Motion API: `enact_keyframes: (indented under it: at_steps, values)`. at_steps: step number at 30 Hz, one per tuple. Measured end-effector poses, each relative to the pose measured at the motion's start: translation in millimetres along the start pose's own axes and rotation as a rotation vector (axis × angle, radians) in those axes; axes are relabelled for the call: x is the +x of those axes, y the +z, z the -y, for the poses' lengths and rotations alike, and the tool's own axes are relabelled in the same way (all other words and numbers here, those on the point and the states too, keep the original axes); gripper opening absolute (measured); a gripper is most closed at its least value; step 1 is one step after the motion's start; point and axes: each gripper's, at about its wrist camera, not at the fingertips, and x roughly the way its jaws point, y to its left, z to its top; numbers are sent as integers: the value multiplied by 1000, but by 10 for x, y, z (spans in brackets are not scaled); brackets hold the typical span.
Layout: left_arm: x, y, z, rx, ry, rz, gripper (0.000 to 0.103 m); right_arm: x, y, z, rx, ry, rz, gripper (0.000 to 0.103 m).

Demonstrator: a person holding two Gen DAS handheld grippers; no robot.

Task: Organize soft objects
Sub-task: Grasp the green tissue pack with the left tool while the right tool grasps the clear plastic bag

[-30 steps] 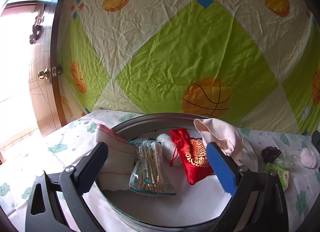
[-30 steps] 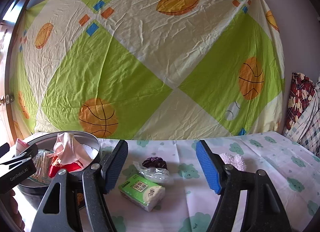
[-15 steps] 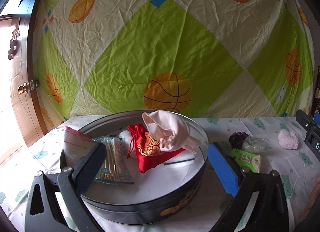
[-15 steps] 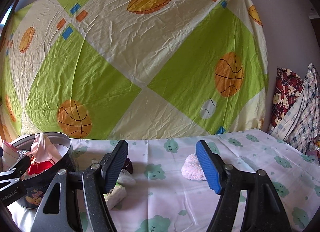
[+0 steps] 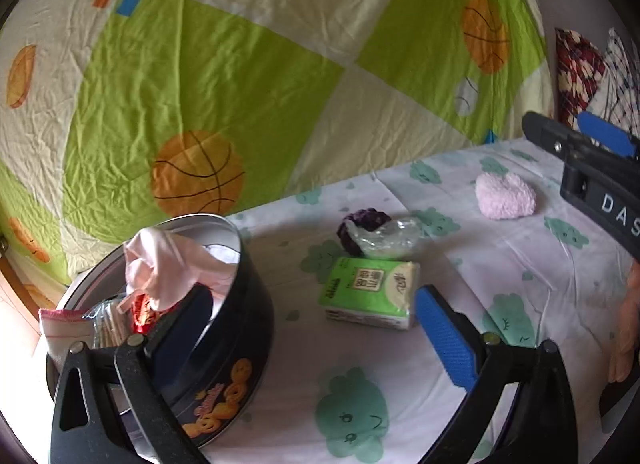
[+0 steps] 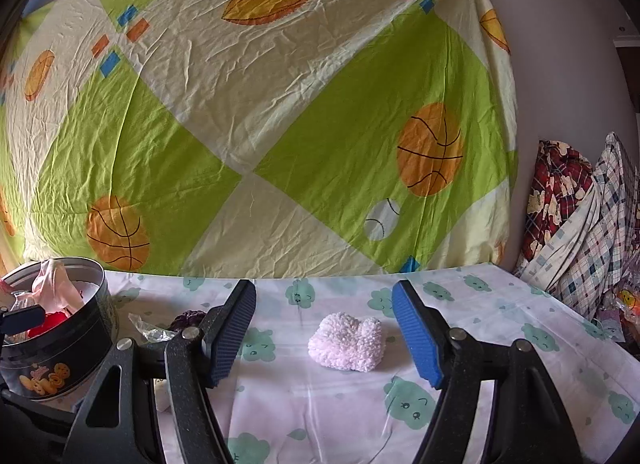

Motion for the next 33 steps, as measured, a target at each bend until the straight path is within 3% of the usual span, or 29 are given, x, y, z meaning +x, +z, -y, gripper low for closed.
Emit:
enact_keyframes:
  at_steps: [4, 10, 19, 24, 27, 29, 31, 33]
  values:
    - [176, 89, 104, -4, -48, -49, 102, 14, 12, 59, -21, -3, 7, 73]
    - [565, 146, 133, -46, -86, -200, 102, 64, 29, 137, -11, 6, -8, 73]
    - [772, 220, 251, -1, -37, -248, 102, 89, 27, 134, -14, 17, -21, 73]
    - [830, 242, 387, 55, -119, -275, 100, 117, 22, 142, -3, 17, -36, 73]
    - [918, 235, 282, -17, -187, -321, 101, 132, 21, 162, 10, 20, -45, 73]
    - [1027, 198, 152, -127, -267, -375, 99, 143, 19, 174, 16, 20, -51, 73]
    - [1020, 187, 138, -153, -276, -375, 97, 149, 16, 180, 23, 23, -56, 73]
    - [1008, 188, 175, -141, -258, -373, 86, 156, 13, 185, 28, 29, -61, 73]
